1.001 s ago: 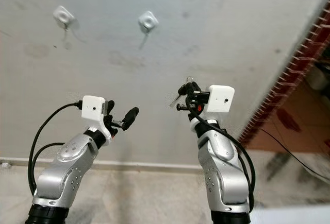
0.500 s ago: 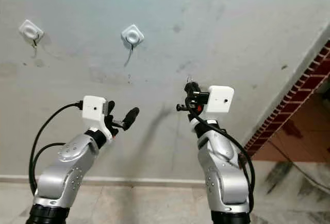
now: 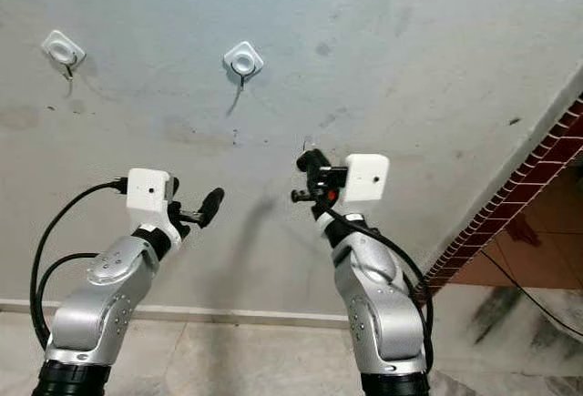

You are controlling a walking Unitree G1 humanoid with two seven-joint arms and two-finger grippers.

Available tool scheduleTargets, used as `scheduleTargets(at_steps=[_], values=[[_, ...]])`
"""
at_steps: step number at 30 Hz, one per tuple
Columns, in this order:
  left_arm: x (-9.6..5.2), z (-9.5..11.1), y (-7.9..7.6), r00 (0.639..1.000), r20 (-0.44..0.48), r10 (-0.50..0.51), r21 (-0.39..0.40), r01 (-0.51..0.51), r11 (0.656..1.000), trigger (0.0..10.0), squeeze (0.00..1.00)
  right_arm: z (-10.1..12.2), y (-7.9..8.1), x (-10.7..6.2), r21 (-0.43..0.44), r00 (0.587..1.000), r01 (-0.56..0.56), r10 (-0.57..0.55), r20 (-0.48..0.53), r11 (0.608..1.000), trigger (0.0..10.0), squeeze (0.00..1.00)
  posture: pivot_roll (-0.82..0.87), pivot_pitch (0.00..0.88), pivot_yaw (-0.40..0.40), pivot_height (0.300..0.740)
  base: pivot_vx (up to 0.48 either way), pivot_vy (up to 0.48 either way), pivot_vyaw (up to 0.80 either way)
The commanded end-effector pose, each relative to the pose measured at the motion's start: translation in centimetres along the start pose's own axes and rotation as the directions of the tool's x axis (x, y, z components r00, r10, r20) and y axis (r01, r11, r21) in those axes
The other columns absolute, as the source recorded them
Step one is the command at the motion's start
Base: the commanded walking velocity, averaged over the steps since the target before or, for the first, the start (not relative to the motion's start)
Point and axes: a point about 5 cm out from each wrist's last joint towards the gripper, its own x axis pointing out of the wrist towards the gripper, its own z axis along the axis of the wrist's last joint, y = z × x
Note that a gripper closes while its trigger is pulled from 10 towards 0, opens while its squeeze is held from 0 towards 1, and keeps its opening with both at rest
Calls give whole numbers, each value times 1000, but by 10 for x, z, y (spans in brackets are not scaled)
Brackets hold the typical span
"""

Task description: Hang keys on a hook

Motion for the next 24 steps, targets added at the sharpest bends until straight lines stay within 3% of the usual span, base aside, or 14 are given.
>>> scheduleTargets(at_steps=[1,7,16,19,24], values=[[-4,3,2,1000,15,12,16,-12,1000,10000,0,-4,7,4,4,999,-46,46,-17,999,10000,0,179,47,-63,740,0,0,0],[-10,0,8,999,-2,33,17,-33,999,10000,0,-5,8,7,-1,999,-41,41,-10,999,10000,0,189,47,-61,740,0,0,0],[-9,5,-1,999,17,-35,-4,35,999,10000,0,-3,4,6,0,999,-29,29,17,1000,10000,0,180,52,-50,740,0,0,0],[-9,6,-1,999,16,-33,-3,33,999,10000,0,-2,9,9,-1,998,-55,55,20,999,10000,0,180,52,-50,740,0,0,0],[-10,5,-1,999,16,-33,-7,33,999,10000,0,6,24,27,3,991,-123,122,57,992,10000,0,186,55,-53,740,0,0,0]])
